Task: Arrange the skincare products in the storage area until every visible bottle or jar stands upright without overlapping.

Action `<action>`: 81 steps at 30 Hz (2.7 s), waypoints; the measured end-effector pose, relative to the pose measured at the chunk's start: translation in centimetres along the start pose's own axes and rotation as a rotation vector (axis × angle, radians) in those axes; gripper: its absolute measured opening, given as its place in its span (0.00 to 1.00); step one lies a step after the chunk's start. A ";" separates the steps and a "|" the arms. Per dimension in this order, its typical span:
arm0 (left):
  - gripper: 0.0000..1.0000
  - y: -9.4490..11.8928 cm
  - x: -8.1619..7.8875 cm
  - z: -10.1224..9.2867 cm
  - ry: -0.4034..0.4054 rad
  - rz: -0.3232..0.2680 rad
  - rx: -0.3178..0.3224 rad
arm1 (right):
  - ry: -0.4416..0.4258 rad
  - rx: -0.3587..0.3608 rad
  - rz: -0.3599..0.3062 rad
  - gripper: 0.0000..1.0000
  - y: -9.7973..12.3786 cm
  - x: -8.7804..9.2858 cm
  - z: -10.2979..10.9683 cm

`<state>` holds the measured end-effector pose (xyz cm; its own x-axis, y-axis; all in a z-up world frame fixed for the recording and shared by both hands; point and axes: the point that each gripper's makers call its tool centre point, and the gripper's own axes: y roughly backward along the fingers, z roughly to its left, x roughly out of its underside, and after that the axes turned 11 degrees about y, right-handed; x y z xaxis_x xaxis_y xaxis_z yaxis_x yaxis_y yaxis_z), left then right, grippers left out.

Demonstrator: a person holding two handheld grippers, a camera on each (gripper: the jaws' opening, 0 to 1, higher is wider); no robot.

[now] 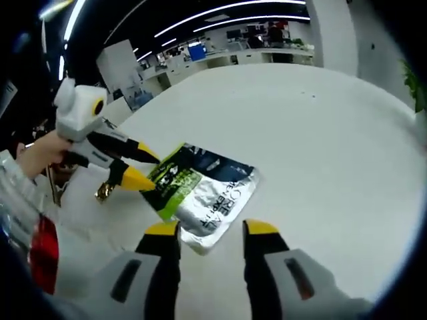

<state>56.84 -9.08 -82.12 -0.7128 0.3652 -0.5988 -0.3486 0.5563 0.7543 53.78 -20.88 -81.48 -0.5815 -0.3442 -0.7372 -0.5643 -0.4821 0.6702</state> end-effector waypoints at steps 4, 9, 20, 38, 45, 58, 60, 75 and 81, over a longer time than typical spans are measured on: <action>0.33 -0.3 -0.3 0.4 0.008 0.003 0.003 | -0.002 -0.008 0.006 0.36 -0.1 0.2 0.1; 0.32 -0.2 -0.4 0.5 0.037 -0.003 0.013 | -0.005 -0.015 0.013 0.34 -0.3 0.4 0.1; 0.30 -0.4 -0.8 1.1 0.101 -0.017 0.044 | -0.008 -0.029 0.012 0.31 -0.5 0.4 0.5; 0.26 1.0 -0.7 0.3 0.340 -0.094 0.152 | -0.028 -0.012 -0.010 0.24 -0.2 0.7 0.6; 0.17 2.9 -2.6 0.1 0.402 -0.165 0.217 | -0.041 -0.006 -0.012 0.22 -0.1 0.8 0.6; 0.00 4.4 -4.3 -3.4 0.467 -0.174 0.452 | -0.082 -0.039 -0.011 0.16 -0.2 1.0 1.3; 0.04 3.5 -4.4 -3.6 0.441 -0.166 0.435 | -0.090 -0.047 -0.014 0.08 -0.6 1.3 1.5; 0.00 1.1 -3.8 -5.6 0.326 -0.116 0.350 | 0.006 0.001 -0.019 0.01 -1.2 1.0 -0.3; 0.00 1.2 -4.4 -5.7 0.325 -0.131 0.358 | 0.032 0.016 -0.015 0.01 -1.3 0.9 -0.6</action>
<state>56.05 -14.28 -77.02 -0.8498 0.0551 -0.5243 -0.2581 0.8237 0.5049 54.38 -21.04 -83.05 -0.5538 -0.3626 -0.7496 -0.5823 -0.4748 0.6599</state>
